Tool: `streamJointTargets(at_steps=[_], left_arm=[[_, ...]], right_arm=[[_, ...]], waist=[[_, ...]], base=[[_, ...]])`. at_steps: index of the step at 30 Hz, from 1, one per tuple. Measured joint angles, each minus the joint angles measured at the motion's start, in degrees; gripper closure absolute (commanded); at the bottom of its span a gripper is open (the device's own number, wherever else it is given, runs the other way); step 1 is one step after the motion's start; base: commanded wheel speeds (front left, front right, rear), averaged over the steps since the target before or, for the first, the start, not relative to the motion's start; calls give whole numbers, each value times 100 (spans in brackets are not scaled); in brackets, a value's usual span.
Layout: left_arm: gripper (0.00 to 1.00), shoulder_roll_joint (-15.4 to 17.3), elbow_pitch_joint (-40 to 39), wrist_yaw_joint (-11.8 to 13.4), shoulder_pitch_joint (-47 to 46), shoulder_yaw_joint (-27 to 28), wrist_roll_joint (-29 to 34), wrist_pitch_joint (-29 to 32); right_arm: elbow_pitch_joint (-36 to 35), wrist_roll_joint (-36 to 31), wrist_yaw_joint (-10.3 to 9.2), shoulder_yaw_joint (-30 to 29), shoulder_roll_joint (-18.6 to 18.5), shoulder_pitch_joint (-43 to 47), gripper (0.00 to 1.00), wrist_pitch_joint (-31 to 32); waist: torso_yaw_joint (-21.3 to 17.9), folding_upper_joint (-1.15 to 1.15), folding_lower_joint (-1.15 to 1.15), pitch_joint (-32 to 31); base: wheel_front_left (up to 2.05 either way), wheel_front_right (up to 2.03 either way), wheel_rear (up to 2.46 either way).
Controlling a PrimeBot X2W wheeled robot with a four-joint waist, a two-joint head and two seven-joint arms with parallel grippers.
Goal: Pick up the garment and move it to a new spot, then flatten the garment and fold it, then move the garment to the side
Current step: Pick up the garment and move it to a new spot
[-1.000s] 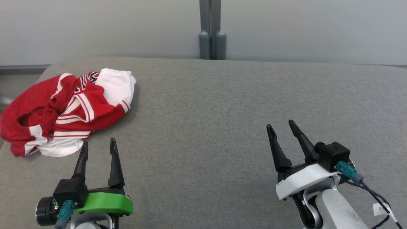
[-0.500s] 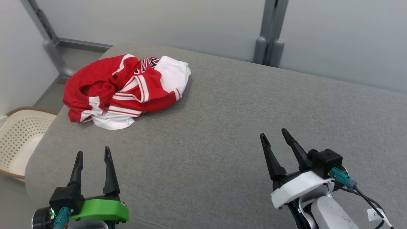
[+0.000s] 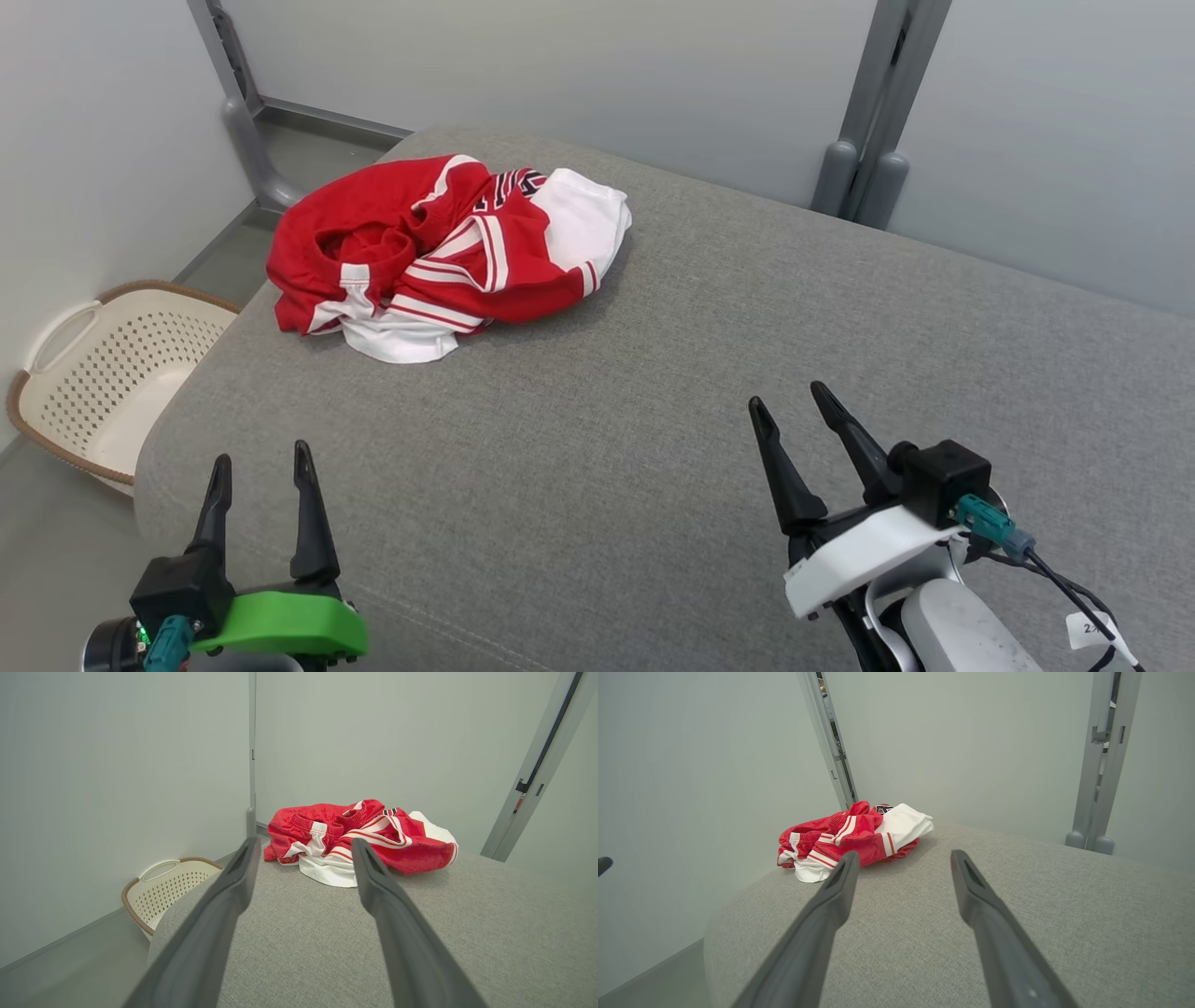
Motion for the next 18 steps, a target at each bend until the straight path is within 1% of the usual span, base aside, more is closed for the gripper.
streamJointTargets(at_steps=[2,3,5,6,7,12,16,18], left_arm=[[0,0,78,-104,-46,-8,-97,0],[0,1,168,-215,-107,-46,-176,0],[0,20,274,-352,-289,-56,-315,181],[0,134,299,-468,-682,-88,-419,542],[0,187,341,-502,-874,-89,-510,764],[0,590,524,-611,-1996,-66,-757,1916],[0,862,979,-668,-2838,-33,-1107,3080],[0,988,1212,-703,-3248,18,-1357,3482]], right_arm=[[-30,-5,0,7,-2,2,0,0],[-58,-18,0,10,-4,2,0,0],[-118,-65,0,8,-36,-1,0,0],[-193,-116,0,-12,-100,-7,0,-1],[-223,-124,0,-38,-118,-15,0,0],[-445,-207,0,-23,-212,-135,0,-1],[-669,-272,0,-46,-288,-265,0,-1],[-749,-277,0,-42,-319,-352,0,0]], waist=[[-35,0,0,1],[-62,0,0,9],[-124,0,0,42],[-204,0,0,107],[-239,0,0,137],[-513,0,0,331],[-788,0,0,533],[-916,0,0,662]], base=[[0,0,0],[0,0,0],[0,0,0],[0,0,0],[0,0,0],[0,0,0],[0,0,0],[0,0,0]])
